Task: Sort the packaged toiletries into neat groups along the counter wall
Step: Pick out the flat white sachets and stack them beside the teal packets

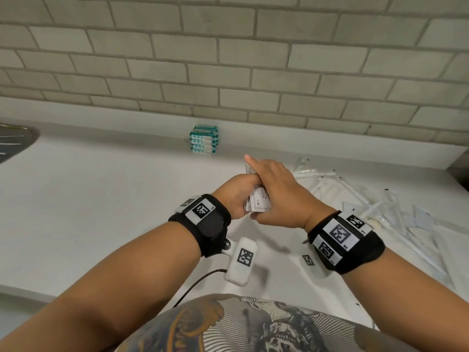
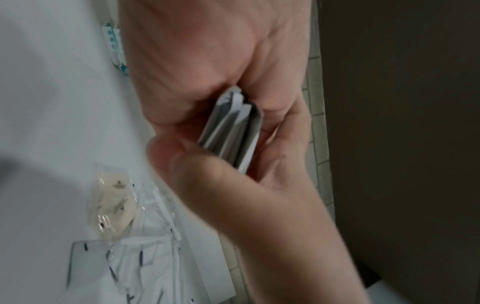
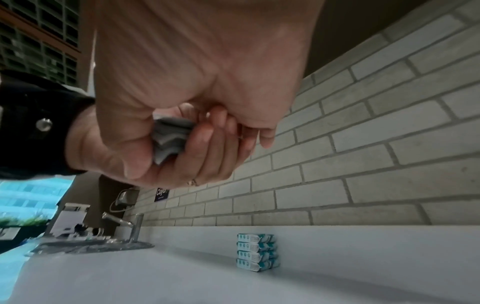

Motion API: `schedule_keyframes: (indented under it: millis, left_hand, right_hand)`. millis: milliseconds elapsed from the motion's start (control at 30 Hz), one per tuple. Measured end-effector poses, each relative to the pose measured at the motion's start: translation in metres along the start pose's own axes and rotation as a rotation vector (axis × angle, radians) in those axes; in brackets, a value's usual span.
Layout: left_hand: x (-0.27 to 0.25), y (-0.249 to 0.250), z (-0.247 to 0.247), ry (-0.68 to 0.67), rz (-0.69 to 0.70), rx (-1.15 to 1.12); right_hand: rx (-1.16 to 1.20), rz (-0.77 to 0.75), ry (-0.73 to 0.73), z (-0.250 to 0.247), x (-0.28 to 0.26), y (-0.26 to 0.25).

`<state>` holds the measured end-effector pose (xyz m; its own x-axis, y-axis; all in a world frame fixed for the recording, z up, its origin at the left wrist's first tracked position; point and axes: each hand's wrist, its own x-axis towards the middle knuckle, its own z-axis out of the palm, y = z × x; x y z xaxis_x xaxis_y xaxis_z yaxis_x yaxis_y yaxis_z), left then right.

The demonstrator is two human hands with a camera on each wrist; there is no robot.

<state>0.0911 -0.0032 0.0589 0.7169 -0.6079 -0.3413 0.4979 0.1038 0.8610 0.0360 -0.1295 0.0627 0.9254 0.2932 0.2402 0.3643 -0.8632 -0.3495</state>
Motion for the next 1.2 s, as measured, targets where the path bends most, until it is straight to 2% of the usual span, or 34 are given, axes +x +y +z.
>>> schedule_keyframes:
  millis: [67, 167, 200, 267, 333, 400, 500, 533, 600, 667, 767, 833, 900, 967, 1033, 1100, 1200]
  left_hand:
    - [0.002, 0.0, -0.009, 0.023, 0.077, -0.117]
    - [0.006, 0.0, -0.024, 0.044, 0.2, -0.286]
    - [0.006, 0.001, -0.028, 0.04, 0.224, -0.306]
    - [0.006, -0.002, -0.033, 0.018, 0.25, -0.276]
    - [0.008, -0.008, -0.039, 0.009, 0.249, -0.212]
    - [0.012, -0.014, -0.055, 0.033, 0.208, -0.143]
    - [0.012, -0.019, -0.09, 0.101, 0.106, 0.032]
    - [0.011, -0.021, -0.102, 0.158, 0.083, 0.128]
    - [0.009, -0.021, -0.122, 0.221, 0.087, 0.466]
    - [0.007, -0.021, -0.13, 0.119, 0.08, 0.861]
    - [0.007, -0.024, -0.125, -0.121, 0.043, 1.474]
    - [0.009, -0.029, -0.121, -0.19, 0.072, 1.711]
    - [0.012, -0.032, -0.119, -0.215, 0.127, 1.81]
    - [0.016, -0.033, -0.121, -0.232, 0.147, 1.833]
    - [0.018, -0.034, -0.122, -0.247, 0.169, 1.827]
    - [0.02, -0.036, -0.122, -0.25, 0.212, 1.811]
    - [0.02, -0.035, -0.121, -0.259, 0.203, 1.823]
  right_hand:
    - [0.286, 0.161, -0.023, -0.002, 0.003, -0.004]
    - [0.81, 0.438, 0.079, 0.003, 0.009, -0.001]
    - [0.987, 0.513, 0.046, 0.007, 0.011, 0.001]
    - [1.287, 0.577, -0.036, 0.018, 0.016, 0.002]
    - [1.357, 0.609, -0.035, 0.027, 0.022, 0.002]
    - [1.337, 0.65, -0.069, 0.036, 0.028, 0.006]
    - [1.244, 0.744, -0.213, 0.053, 0.03, 0.02]
    - [1.173, 0.775, -0.279, 0.059, 0.029, 0.024]
    - [0.999, 0.805, -0.436, 0.072, 0.027, 0.029]
    - [0.845, 0.806, -0.545, 0.083, 0.028, 0.028]
    - [0.622, 0.785, -0.542, 0.093, 0.036, 0.022]
    - [0.398, 0.708, -0.551, 0.089, 0.039, 0.015]
    - [0.158, 0.605, -0.603, 0.083, 0.038, 0.006]
    - [-0.024, 0.534, -0.665, 0.083, 0.034, -0.003]
    - [-0.158, 0.482, -0.665, 0.092, 0.032, -0.004]
    - [-0.198, 0.456, -0.62, 0.103, 0.032, -0.002]
    - [-0.186, 0.448, -0.579, 0.105, 0.031, -0.003]
